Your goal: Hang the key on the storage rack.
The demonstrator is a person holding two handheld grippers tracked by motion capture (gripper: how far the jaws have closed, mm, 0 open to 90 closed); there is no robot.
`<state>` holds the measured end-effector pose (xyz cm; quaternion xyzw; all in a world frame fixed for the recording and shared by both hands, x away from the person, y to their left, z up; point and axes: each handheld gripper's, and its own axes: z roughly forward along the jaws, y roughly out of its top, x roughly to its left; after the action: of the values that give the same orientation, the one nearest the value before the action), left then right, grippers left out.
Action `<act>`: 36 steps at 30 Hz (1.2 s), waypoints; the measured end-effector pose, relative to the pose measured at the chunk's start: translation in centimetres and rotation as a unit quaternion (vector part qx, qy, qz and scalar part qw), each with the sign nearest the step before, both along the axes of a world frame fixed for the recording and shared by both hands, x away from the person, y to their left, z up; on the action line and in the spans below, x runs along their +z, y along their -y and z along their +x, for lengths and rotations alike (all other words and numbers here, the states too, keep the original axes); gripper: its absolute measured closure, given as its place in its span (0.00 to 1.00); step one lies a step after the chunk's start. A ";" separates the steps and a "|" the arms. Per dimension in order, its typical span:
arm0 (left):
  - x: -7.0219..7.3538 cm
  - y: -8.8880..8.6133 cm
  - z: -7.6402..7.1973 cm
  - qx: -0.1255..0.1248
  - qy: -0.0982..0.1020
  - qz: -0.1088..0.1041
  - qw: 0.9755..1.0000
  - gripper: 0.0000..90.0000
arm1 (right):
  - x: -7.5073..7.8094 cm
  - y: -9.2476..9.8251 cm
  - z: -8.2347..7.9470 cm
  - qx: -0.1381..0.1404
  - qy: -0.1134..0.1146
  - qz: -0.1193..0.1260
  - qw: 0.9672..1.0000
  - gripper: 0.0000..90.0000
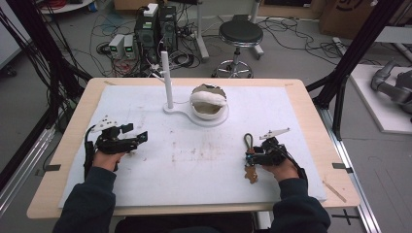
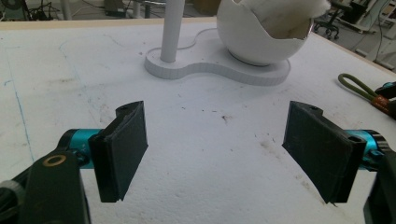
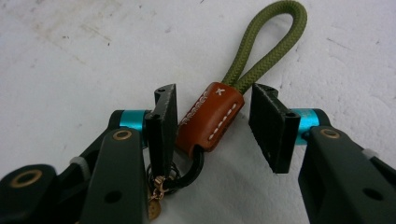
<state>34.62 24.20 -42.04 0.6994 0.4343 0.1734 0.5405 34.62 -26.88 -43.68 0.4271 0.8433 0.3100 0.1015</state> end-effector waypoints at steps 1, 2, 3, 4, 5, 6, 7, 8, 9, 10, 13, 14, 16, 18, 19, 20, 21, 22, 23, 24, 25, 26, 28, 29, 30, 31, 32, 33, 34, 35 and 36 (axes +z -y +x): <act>0.0 0.0 0.0 0.000 -0.001 0.001 1.000 0.24 | 0.0 0.0 0.0 0.002 0.003 -0.005 1.000 0.64; 0.0 0.0 0.0 0.000 -0.001 0.002 1.000 0.24 | 0.1 -0.1 -0.1 0.003 0.008 -0.015 1.000 0.67; 0.0 0.0 0.0 0.001 0.000 0.002 1.000 0.24 | 0.1 -0.2 -0.1 0.009 0.011 -0.023 1.000 0.68; 0.0 0.0 0.0 0.000 -0.001 0.003 1.000 0.24 | 0.2 -0.3 -0.1 0.010 0.013 -0.032 0.999 0.72; 0.0 0.0 0.0 0.001 -0.001 0.003 1.000 0.24 | 0.3 -0.6 -0.2 0.012 0.015 -0.044 0.999 0.82; 0.0 0.0 0.0 0.001 -0.001 0.003 1.000 0.24 | 0.3 -0.8 -0.3 0.015 0.017 -0.049 0.999 0.85; 0.0 0.0 0.0 0.001 -0.001 0.002 1.000 0.24 | 0.3 -1.0 -0.3 0.017 0.020 -0.054 0.998 0.86; 0.0 0.0 0.0 0.001 -0.001 0.003 1.000 0.24 | 0.4 -1.1 -0.4 0.014 0.021 -0.058 0.998 0.86; 0.0 0.0 0.0 0.001 -0.001 0.003 1.000 0.24 | 0.4 -1.1 -0.4 0.014 0.021 -0.060 0.998 0.87; 0.0 0.0 0.0 0.000 -0.002 0.002 1.000 0.25 | 0.4 -1.1 -0.5 0.014 0.021 -0.060 0.998 0.87; 0.0 0.0 0.0 0.000 0.000 0.002 1.000 0.25 | 0.5 -1.0 -0.4 0.013 0.022 -0.041 0.999 0.88; 0.0 0.0 0.0 0.001 0.000 0.002 1.000 0.25 | 0.7 -1.0 -0.3 0.016 0.033 -0.029 0.999 0.88; 0.0 0.0 0.0 0.002 0.000 0.003 1.000 0.25 | 1.2 -1.1 -0.4 0.016 0.055 0.003 0.998 0.88; 0.0 -0.1 0.0 0.002 0.000 0.004 1.000 0.25 | 1.9 -1.3 -0.5 0.022 0.088 0.035 0.995 0.88; 0.0 -0.1 0.0 0.003 -0.001 0.005 1.000 0.25 | 2.2 -1.4 -0.5 0.024 0.103 0.049 0.993 0.88; 0.0 -0.1 0.0 0.002 -0.001 0.006 1.000 0.25 | 2.4 -1.5 -0.5 0.025 0.111 0.059 0.992 0.88; 0.0 -0.1 0.0 0.002 0.000 0.004 1.000 0.25 | 2.7 -1.7 -0.5 0.026 0.123 0.069 0.990 0.88; 0.1 -0.2 0.0 0.002 0.002 0.004 1.000 0.25 | 3.0 -1.9 -0.4 0.028 0.133 0.078 0.988 0.88; 0.1 -0.2 -0.1 0.003 0.004 0.003 1.000 0.25 | 3.2 -2.1 -0.3 0.028 0.142 0.088 0.986 0.88; 0.1 -0.2 -0.1 0.003 0.007 0.002 1.000 0.25 | 3.5 -2.4 -0.2 0.029 0.149 0.092 0.984 0.88; 0.2 -0.3 -0.1 0.002 0.007 0.003 1.000 0.25 | 3.7 -2.7 -0.1 0.033 0.155 0.097 0.982 0.88; 0.2 -0.3 -0.1 0.004 0.009 0.002 1.000 0.25 | 3.9 -3.0 0.0 0.036 0.161 0.099 0.981 0.88; 0.2 -0.3 -0.2 0.003 0.010 0.003 1.000 0.25 | 4.3 -3.9 0.4 0.041 0.169 0.103 0.979 0.88; 0.2 -0.3 -0.2 0.003 0.012 0.003 1.000 0.25 | 4.5 -4.2 0.6 0.043 0.169 0.106 0.979 0.88; 0.2 -0.3 -0.2 0.004 0.013 0.003 1.000 0.25 | 4.7 -4.6 0.8 0.046 0.170 0.109 0.978 0.88; 0.2 -0.3 -0.2 0.004 0.014 0.002 1.000 0.25 | 4.9 -5.1 1.1 0.051 0.171 0.110 0.978 0.88; 0.2 -0.3 -0.2 0.004 0.014 0.002 1.000 0.25 | 5.1 -5.7 1.4 0.056 0.175 0.112 0.977 0.88; 0.2 -0.4 -0.2 0.004 0.013 0.001 1.000 0.25 | 5.4 -6.2 1.7 0.060 0.179 0.115 0.975 0.88; 0.2 -0.4 -0.1 0.006 0.014 0.001 1.000 0.25 | 5.6 -6.8 2.0 0.064 0.180 0.117 0.975 0.88; 0.2 -0.5 -0.1 0.006 0.015 0.000 1.000 0.25 | 5.9 -7.4 2.4 0.069 0.182 0.117 0.974 0.88; 0.2 -0.6 -0.1 0.006 0.015 0.001 1.000 0.25 | 6.1 -8.0 2.7 0.074 0.186 0.116 0.973 0.88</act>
<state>34.52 24.79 -41.83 0.6943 0.4307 0.1874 0.5453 37.31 -18.84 -37.56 0.3071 0.7972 0.4866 0.1830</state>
